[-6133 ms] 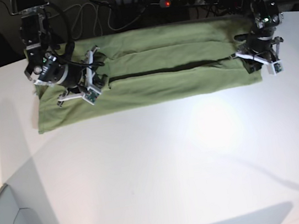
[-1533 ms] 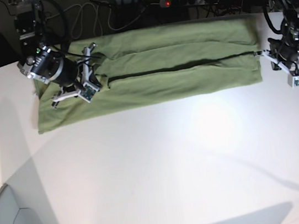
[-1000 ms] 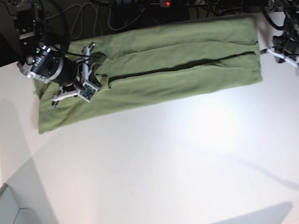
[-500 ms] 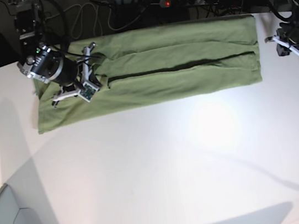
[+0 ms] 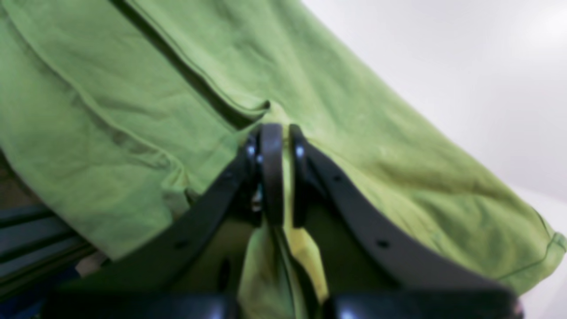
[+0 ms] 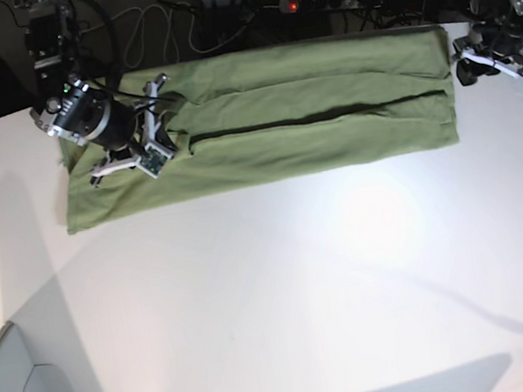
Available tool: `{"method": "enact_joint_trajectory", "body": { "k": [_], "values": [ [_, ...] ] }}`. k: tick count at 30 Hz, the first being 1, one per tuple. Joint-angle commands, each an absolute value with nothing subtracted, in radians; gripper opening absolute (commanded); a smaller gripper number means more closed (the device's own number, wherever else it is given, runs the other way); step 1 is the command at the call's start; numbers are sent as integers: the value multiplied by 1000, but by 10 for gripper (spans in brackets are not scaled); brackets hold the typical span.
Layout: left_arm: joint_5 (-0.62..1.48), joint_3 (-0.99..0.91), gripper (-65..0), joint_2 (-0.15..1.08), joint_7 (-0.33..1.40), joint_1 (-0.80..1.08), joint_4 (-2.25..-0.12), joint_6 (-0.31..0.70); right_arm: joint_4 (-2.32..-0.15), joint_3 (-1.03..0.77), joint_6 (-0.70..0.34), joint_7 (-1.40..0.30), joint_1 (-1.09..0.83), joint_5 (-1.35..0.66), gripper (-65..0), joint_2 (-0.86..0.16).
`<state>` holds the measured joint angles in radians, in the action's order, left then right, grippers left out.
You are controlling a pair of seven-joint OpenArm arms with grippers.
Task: Fold the T-shirt properly
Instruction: 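Lower the left gripper and pinch the strip end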
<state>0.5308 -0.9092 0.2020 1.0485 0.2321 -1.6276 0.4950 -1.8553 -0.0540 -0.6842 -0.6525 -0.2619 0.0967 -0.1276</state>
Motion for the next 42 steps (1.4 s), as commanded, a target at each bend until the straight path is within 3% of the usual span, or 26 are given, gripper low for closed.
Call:
{"method": "enact_joint_trajectory", "body": {
  "k": [1,6,30,34,42],
  "values": [
    [582,-909,-280,219,1026,217,-1629,499,-1870,-56,-698,-633,-255,81,-647,-133],
    [713,-914,-225,220,1026,217,-1561,499,-1870,-56,-698,-633,-257,81,-647,-133],
    [736,-906,-227,193,1024,213,-1437,499,-1870,-56,-698,-633,-257,81,-647,-133],
    [736,-892,-265,185,1024,213,-1437,499,-1870,-56,-698,-633,-257,81,-647,-133],
    [736,-860,-267,182,944,226,-1415,499,-1870,-56,-698,-633,-259,81,-647,-133]
  ]
}}
